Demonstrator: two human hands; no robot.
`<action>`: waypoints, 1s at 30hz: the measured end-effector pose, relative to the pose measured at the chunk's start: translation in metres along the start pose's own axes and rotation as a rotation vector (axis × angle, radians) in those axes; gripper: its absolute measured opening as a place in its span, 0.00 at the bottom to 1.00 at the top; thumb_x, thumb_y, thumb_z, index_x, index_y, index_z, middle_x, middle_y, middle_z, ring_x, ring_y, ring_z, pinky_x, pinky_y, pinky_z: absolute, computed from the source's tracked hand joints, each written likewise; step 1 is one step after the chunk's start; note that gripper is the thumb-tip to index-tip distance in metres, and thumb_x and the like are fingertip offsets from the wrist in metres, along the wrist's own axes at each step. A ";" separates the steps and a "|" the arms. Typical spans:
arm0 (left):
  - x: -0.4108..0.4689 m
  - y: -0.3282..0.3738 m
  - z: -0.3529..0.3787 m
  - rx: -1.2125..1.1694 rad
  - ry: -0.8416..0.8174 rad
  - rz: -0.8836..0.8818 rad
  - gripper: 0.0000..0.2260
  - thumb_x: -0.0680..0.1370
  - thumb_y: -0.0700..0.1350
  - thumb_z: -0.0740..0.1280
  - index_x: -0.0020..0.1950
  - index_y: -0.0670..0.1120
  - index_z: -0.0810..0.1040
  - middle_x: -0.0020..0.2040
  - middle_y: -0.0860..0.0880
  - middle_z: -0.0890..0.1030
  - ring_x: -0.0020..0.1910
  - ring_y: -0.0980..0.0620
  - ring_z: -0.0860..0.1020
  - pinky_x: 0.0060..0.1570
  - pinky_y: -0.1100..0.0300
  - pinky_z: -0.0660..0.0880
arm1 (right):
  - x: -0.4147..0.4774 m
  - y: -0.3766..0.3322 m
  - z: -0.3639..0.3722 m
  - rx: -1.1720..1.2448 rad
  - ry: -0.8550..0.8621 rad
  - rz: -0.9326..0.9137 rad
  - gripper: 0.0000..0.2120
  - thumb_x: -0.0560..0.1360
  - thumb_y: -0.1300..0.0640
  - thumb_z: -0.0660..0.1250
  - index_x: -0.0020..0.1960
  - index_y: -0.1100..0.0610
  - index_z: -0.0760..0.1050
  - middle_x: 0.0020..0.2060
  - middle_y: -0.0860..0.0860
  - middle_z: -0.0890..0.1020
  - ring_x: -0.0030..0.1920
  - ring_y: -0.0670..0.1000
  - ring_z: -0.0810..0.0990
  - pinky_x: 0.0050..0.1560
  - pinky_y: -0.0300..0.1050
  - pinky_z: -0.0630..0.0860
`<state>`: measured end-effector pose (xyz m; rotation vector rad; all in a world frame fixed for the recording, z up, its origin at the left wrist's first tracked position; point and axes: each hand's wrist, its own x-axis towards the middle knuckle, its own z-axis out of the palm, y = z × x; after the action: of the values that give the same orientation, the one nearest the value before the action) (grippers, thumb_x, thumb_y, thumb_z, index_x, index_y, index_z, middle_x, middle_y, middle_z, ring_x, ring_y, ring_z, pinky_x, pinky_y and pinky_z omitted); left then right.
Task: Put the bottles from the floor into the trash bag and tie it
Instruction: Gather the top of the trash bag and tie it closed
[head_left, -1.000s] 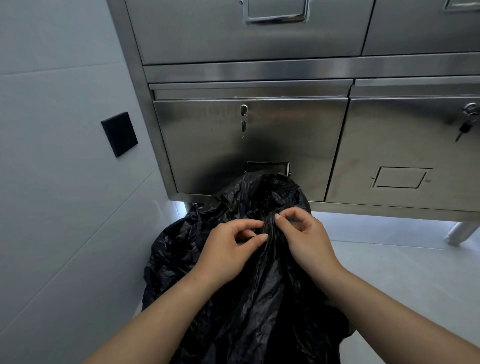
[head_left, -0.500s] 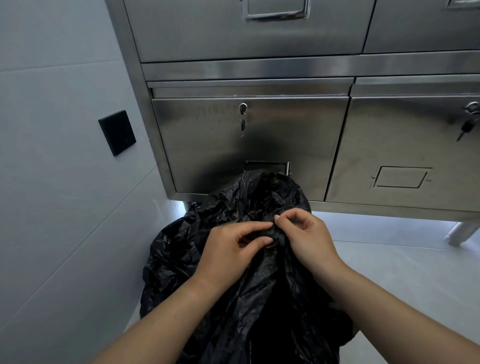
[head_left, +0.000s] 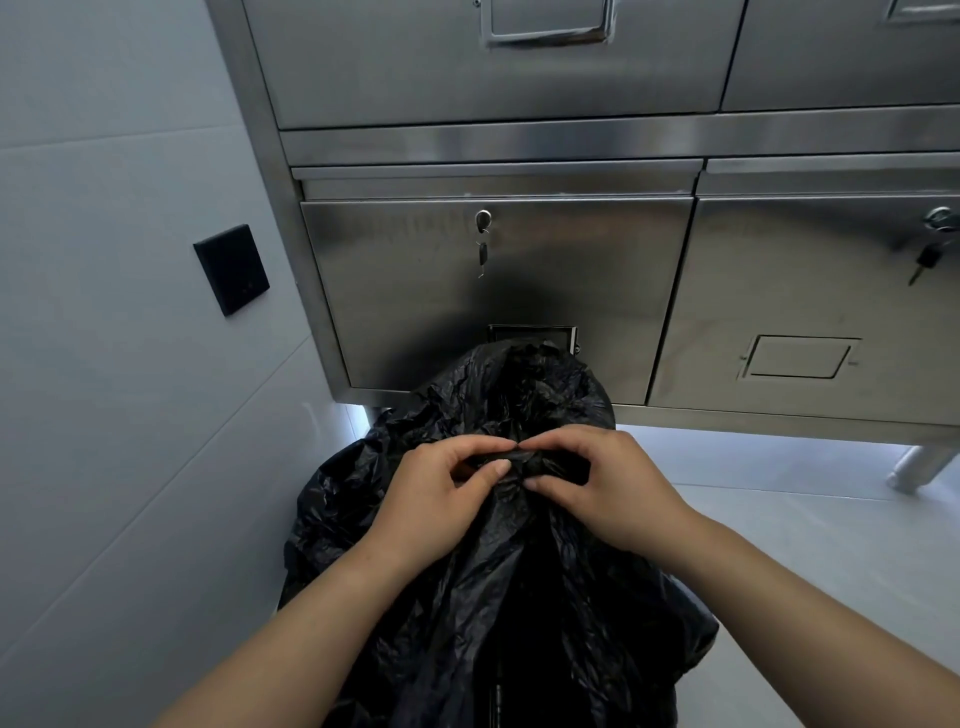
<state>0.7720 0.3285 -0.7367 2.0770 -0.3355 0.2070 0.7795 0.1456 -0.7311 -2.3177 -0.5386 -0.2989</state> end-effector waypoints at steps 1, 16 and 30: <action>-0.001 0.001 0.001 -0.015 0.005 0.002 0.08 0.74 0.46 0.70 0.52 0.54 0.82 0.46 0.58 0.84 0.44 0.60 0.81 0.49 0.63 0.77 | 0.000 -0.001 -0.001 -0.004 0.013 -0.006 0.13 0.68 0.55 0.73 0.52 0.49 0.81 0.44 0.41 0.81 0.46 0.36 0.75 0.48 0.22 0.65; 0.004 0.001 -0.010 0.141 -0.035 0.140 0.11 0.70 0.45 0.74 0.52 0.54 0.83 0.46 0.59 0.84 0.45 0.67 0.80 0.52 0.66 0.76 | 0.003 -0.013 -0.008 -0.149 -0.147 -0.027 0.09 0.73 0.56 0.68 0.53 0.53 0.80 0.47 0.48 0.79 0.49 0.47 0.76 0.50 0.35 0.68; 0.007 0.003 -0.016 0.257 -0.014 0.305 0.12 0.74 0.39 0.70 0.56 0.50 0.82 0.49 0.53 0.84 0.51 0.61 0.78 0.52 0.73 0.71 | 0.007 -0.018 -0.020 0.457 -0.249 0.193 0.04 0.73 0.61 0.69 0.46 0.53 0.78 0.39 0.49 0.84 0.40 0.44 0.80 0.48 0.39 0.75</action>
<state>0.7778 0.3397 -0.7243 2.2731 -0.6643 0.4377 0.7761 0.1449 -0.7035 -1.9469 -0.4433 0.1921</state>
